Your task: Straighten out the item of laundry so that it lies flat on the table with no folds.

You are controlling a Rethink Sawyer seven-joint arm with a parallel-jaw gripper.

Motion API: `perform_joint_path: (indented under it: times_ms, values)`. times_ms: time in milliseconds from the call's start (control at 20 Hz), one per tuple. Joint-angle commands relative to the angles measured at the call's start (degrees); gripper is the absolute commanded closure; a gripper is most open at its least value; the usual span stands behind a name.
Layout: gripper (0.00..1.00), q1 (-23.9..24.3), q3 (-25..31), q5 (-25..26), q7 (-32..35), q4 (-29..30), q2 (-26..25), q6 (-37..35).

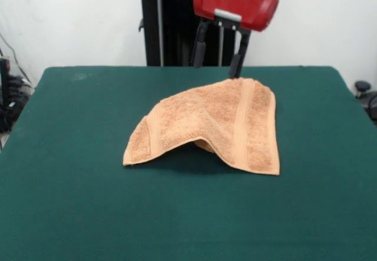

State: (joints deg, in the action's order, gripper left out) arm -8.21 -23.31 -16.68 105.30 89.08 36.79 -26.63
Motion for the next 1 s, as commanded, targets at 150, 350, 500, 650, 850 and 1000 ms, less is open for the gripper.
perform_joint_path:
  times_ms: [150, 350, 500, 650, 850, 1000]
  values:
    - [0.0, -1.8, 4.5, -3.1, 16.3, -1.6, -11.4, 7.7]
    - [0.0, -2.0, 4.4, -3.5, 15.6, -1.5, -12.9, 10.1]
    - [0.0, -0.8, 6.4, -3.7, 14.0, -0.8, -13.2, 11.6]
    - [0.0, -1.3, 6.5, -4.2, 13.8, -1.3, -13.8, 11.4]
    - [0.0, -0.1, 9.7, -4.6, 12.8, -0.4, -13.6, 11.9]
    - [0.0, 0.8, 13.0, -5.7, 12.6, 0.9, -12.7, 11.2]
